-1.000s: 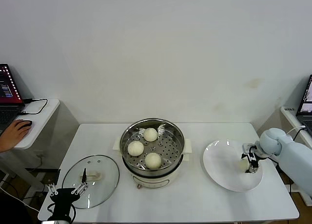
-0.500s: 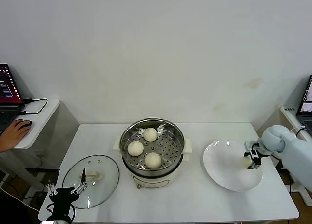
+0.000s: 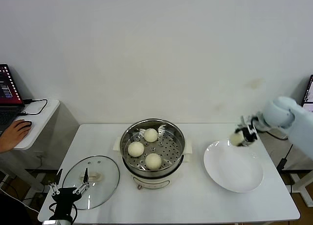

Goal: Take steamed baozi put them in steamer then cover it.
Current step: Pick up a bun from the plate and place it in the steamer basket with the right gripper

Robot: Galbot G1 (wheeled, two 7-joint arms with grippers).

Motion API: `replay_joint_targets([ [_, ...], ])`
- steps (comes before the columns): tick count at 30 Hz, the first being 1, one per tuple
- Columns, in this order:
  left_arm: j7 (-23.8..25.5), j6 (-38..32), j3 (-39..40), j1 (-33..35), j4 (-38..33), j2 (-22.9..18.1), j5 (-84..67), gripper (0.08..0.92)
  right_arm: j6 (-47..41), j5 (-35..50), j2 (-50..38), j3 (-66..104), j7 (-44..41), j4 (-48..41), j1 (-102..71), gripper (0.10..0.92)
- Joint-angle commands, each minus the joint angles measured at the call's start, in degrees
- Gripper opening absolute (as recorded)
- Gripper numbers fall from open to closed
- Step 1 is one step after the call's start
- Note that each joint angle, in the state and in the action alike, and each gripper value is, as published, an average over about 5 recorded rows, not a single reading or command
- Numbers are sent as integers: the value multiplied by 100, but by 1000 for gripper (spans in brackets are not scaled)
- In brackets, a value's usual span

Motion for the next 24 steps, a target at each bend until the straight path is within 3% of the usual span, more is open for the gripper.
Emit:
replay_joint_targets([
  [1,1,10,71,-72,16,-11,-1,823,-1353,2407,1194,-1900,807,858,2397,593],
  [14,-10,-11,74,-108,64,-122,25,823,-2005,3182,2834,-2050,1581,330,1828,594],
  [24,-15,-57,34,-76,76,-130,59,823,-2036,2740,3285,-2079,1694,-128,1206,594],
])
